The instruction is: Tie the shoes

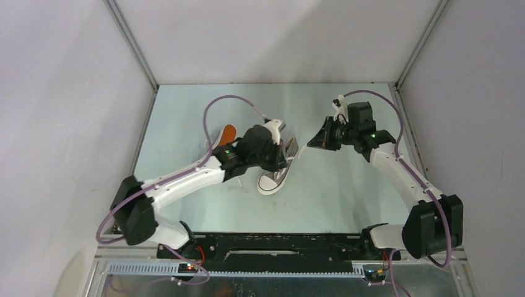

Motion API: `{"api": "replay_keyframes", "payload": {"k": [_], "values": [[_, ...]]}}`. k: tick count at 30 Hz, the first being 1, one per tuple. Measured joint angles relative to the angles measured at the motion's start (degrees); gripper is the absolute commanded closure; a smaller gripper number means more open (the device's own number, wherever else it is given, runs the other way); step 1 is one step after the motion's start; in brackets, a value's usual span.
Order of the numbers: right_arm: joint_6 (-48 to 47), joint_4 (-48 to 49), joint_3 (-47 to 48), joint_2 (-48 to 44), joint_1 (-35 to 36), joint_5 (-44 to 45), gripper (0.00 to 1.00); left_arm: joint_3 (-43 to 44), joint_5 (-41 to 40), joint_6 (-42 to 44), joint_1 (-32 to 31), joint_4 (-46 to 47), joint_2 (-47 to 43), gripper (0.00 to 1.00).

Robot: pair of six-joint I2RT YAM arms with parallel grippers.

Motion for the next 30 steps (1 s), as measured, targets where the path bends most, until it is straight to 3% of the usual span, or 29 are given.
{"api": "replay_keyframes", "payload": {"k": [10,12,15,17,22,30], "values": [[5.20,1.03,1.05,3.52,-3.06,-6.62,0.99,4.87,-7.19,1.84,-8.17,5.49,16.09,0.99],[5.81,1.38,1.20,3.78,-3.02,-7.32,0.98,4.76,-8.35,1.77,-8.66,6.73,18.64,0.88],[6.08,1.70,1.49,4.31,-2.75,-8.00,0.98,4.22,-9.49,1.29,-8.72,8.11,20.28,0.59],[6.12,1.53,1.49,4.59,-2.60,-8.02,0.98,3.48,-10.34,1.16,-8.66,9.11,20.00,0.49],[5.81,0.94,1.49,4.81,-2.10,-7.98,0.98,-0.17,-10.82,1.46,-8.02,9.05,14.91,0.37],[4.15,-1.84,1.44,4.76,0.96,-6.86,0.97,-7.28,-4.81,1.18,0.57,8.15,-1.16,0.38]]}}
